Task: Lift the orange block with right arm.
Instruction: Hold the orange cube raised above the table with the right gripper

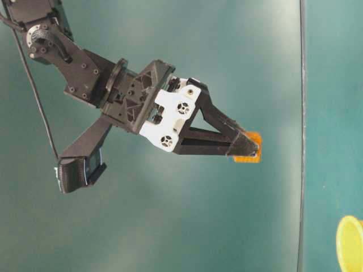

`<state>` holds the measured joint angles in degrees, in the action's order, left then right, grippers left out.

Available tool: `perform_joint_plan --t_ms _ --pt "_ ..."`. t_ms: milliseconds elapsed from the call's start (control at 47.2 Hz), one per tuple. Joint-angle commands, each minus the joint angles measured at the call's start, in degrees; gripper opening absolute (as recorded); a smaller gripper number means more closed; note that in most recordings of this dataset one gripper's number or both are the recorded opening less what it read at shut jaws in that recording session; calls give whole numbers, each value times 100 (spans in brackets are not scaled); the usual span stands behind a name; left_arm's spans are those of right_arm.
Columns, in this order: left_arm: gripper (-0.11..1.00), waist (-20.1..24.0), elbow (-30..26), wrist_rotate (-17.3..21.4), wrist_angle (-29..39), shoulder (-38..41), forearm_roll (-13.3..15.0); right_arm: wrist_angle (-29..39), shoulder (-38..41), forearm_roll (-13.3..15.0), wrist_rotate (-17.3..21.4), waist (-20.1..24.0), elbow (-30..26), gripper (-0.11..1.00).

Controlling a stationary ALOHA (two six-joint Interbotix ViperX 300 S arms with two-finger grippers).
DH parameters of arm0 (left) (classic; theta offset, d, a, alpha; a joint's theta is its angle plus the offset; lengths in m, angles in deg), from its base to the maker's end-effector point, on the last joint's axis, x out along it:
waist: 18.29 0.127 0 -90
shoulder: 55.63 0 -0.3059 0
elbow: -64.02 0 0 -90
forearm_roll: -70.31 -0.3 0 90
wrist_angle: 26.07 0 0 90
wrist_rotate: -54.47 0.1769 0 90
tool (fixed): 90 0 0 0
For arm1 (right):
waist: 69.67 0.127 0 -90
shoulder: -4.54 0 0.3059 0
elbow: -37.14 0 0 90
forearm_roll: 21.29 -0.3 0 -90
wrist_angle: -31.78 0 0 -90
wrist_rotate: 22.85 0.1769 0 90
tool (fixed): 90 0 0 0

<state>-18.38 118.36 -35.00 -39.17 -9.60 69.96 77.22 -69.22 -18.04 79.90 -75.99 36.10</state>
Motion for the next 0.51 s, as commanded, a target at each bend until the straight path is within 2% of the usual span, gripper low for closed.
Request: perform_joint_plan --t_ms 0,275,487 --pt "0 0 -185 0 -26 35 -18 -9 -237 9 0 18 -167 40" --pt "0 -9 -185 0 -26 35 -18 378 -272 26 -35 9 -475 40" --pt "0 0 -185 9 -26 35 -18 413 -281 26 -35 9 -545 40"
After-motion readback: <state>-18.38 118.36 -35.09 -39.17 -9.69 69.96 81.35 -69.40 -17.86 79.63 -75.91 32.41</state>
